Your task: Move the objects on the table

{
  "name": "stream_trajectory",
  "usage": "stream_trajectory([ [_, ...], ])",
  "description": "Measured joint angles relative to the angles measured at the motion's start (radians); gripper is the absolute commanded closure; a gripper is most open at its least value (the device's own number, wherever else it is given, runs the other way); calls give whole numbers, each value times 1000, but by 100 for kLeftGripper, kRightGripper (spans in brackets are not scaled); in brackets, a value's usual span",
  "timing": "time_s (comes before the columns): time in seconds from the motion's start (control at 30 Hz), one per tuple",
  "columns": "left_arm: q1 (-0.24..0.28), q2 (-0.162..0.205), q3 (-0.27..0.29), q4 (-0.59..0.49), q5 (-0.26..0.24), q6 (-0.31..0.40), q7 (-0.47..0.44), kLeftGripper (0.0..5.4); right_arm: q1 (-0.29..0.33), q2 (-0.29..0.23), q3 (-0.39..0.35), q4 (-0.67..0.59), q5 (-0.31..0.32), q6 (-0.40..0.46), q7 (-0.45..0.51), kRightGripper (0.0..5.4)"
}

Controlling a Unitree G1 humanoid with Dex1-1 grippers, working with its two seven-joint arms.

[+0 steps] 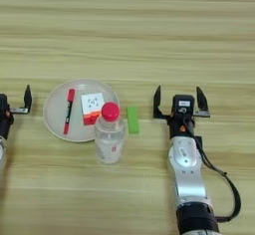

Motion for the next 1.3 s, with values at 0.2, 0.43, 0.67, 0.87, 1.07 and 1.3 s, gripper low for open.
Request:
stream_trajectory([
  [0.2,5,-1,-5,-22,-3,-3,-10,0,0,0,0,3,0,0,0,1],
  [0.43,27,-7,-13,-134,-45,3,-75,0,-1,0,0,22,-1,0,-1,1],
  [0.67,68,4,-17,-284,-84,60,-145,0,-2,0,1,25,-1,-1,-2,1],
  [0.87,98,20,-18,-406,-84,119,-166,0,-10,5,3,40,0,-1,-3,1],
  [1.07,175,41,-41,-503,-120,182,-252,0,-13,13,7,39,-1,0,-5,1],
  [1.3,299,101,-84,-612,-160,223,-391,0,-12,23,13,18,-2,6,-18,1],
])
